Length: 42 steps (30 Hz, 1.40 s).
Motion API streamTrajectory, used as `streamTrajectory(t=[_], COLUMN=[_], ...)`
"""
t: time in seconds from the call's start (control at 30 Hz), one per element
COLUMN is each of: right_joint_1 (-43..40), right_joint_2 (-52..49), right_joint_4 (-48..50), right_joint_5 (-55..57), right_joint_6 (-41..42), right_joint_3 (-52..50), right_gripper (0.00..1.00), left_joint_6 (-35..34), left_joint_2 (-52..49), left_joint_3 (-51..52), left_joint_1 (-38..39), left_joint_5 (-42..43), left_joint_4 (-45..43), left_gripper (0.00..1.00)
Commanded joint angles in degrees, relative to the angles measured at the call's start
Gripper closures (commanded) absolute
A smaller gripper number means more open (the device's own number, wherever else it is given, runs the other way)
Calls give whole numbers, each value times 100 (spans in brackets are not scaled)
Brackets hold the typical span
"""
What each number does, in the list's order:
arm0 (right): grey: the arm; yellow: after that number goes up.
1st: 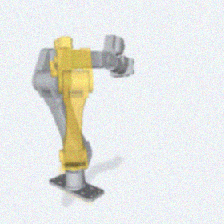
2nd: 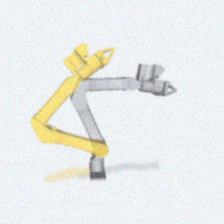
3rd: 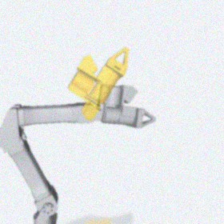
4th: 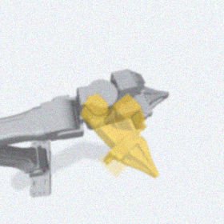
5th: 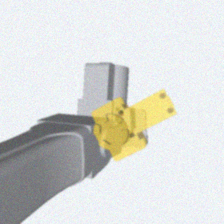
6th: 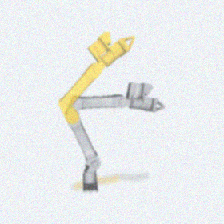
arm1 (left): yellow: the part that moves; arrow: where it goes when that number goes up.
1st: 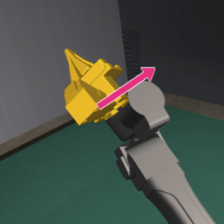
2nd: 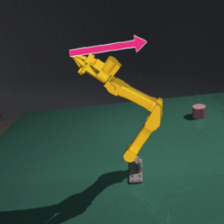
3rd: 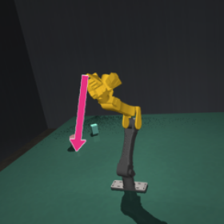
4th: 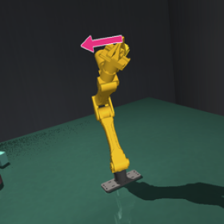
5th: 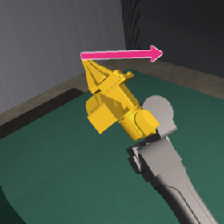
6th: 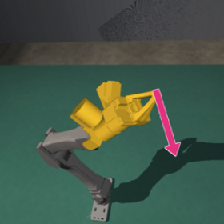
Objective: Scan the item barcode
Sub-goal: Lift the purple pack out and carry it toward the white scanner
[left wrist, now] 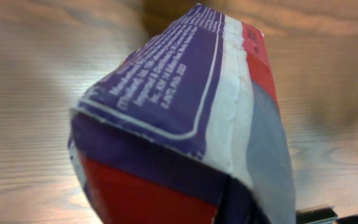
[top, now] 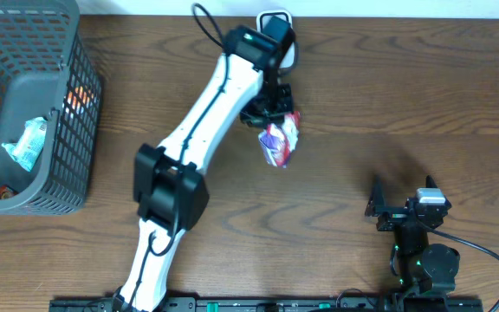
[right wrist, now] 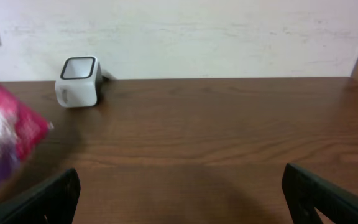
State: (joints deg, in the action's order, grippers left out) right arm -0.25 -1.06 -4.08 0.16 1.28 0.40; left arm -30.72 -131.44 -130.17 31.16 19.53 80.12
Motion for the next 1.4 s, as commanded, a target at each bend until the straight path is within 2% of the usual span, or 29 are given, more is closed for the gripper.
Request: streamTrajectory(t=[0.0, 0.27, 0.47, 0.63, 0.77, 0.87, 1.1, 1.27, 1.37], right_joint_1=[-13, -13, -13, -13, -13, -13, -13, -13, -13], right_joint_2=[20, 20, 20, 20, 20, 20, 20, 20, 20], right_joint_4=[-24, -22, -24, -24, -24, -24, -24, -22, -22], right_joint_5=[-11, -11, -11, -13, -11, -11, -11, -11, -11], right_joint_6=[81, 81, 81, 81, 81, 81, 81, 81, 81], right_joint_3=[-9, -9, -9, -9, -9, -9, -9, -9, -9], right_gripper=[1, 1, 1, 1, 1, 1, 1, 1, 1], left_joint_6=[-151, -57, 481, 498, 470, 155, -1228, -1353, -1351], left_joint_2=[-203, -227, -229, -229, -229, -229, -232, -232, -232], left_joint_3=[-15, -13, -13, -11, -11, -11, -9, 118, 267], left_joint_1=[70, -15, -61, -55, -55, -55, -39, 61, 109], left_joint_5=[195, 188, 162, -385, -415, -326, -328, -337, -612], left_joint_4=[46, 127, 175, 232, 107, -208, -992, -1270, -1274], left_gripper=[92, 90, 86, 86, 85, 87, 88, 88, 87])
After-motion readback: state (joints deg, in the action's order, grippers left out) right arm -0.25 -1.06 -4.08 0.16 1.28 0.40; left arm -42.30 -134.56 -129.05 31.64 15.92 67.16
